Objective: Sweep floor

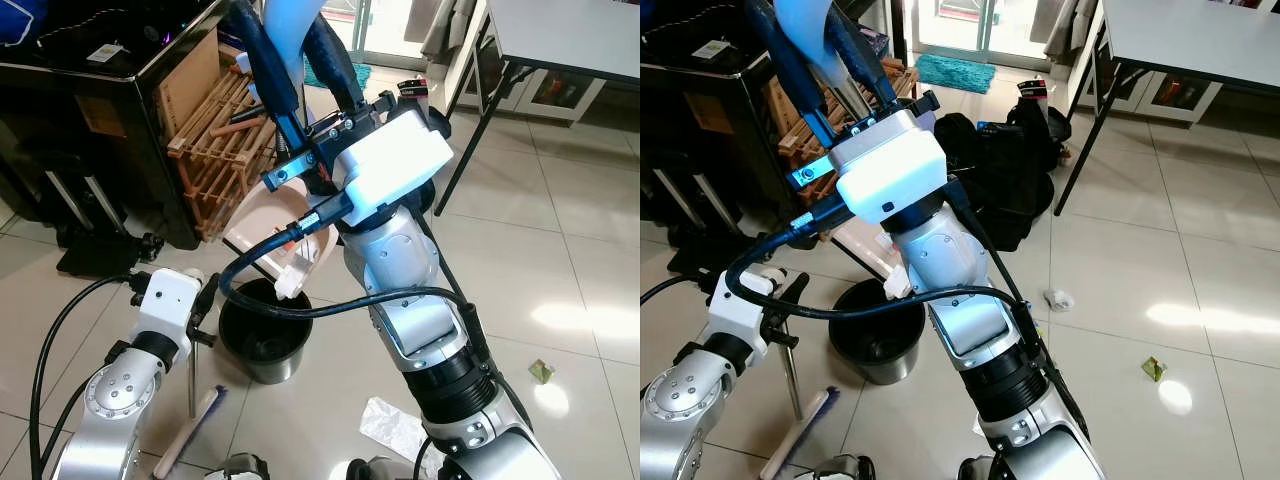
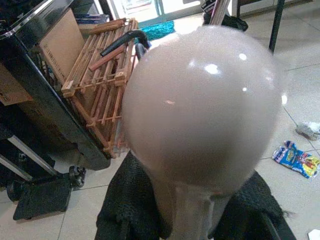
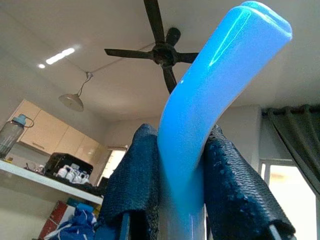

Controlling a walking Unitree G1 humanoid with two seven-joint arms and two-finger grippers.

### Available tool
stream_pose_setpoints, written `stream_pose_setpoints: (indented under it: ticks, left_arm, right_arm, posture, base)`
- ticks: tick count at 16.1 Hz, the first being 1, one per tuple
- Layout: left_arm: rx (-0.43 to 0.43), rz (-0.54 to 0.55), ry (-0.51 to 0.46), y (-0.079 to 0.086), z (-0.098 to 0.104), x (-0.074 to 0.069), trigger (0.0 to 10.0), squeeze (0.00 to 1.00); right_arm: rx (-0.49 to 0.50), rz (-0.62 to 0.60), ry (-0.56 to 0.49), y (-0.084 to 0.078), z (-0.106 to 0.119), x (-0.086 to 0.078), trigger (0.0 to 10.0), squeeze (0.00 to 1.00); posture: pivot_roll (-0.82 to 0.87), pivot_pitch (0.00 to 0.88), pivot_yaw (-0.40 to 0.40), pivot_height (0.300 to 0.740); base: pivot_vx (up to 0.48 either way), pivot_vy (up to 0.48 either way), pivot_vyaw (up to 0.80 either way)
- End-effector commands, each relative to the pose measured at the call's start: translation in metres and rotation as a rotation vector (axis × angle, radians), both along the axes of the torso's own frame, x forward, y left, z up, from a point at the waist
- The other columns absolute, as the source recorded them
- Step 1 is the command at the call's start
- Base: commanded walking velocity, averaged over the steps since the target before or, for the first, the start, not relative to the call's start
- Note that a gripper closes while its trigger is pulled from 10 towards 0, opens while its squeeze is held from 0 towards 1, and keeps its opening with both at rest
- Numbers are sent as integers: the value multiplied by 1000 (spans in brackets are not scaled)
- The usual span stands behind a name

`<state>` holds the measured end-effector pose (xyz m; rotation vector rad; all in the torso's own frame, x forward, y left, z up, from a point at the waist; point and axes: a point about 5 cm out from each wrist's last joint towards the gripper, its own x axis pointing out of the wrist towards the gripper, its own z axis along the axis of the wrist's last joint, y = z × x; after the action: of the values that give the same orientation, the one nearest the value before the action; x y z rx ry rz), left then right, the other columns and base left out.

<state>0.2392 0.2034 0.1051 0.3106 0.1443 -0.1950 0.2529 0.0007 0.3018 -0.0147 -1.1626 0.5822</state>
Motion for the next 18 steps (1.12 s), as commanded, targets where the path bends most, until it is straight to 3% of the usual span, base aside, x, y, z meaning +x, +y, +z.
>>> stream_pose_setpoints:
  ticks: [1,10,12,15,16,17,18]
  left_arm:
    - [26,-15,-22,-1,4,1,10000,0]
    - [27,-10,-22,-1,2,0,10000,0]
    - [12,-16,-15,-3,1,1,10000,0]
    - [-17,-58,8,-16,-4,9,10000,0]
    - [-42,-79,34,-24,-7,11,10000,0]
    - [-48,-97,53,-31,-11,14,10000,0]
    - [-56,-99,60,-34,-12,15,10000,0]
  right_arm:
    - [52,29,-92,3,13,-14,10000,0]
    - [49,15,-96,2,11,-12,10000,0]
    - [41,-86,-63,-8,11,1,10000,0]
    - [7,-365,13,-55,10,32,10000,0]
    - [5,-483,40,-82,10,40,10000,0]
    - [25,-582,64,-112,9,43,10000,0]
    - [22,-619,68,-122,8,42,10000,0]
  posture:
    - [-8,150,-19,740]
    - [-7,141,-27,740]
    - [-9,136,-25,740]
    - [-39,111,-10,740]
    - [-52,105,-3,740]
    - [-68,101,7,740]
    - [-68,101,7,740]
  base:
    - [0,0,0]
    - [0,0,0]
    - [0,0,0]
    - [0,0,0]
    - [0,0,0]
    - [0,0,0]
    - [0,0,0]
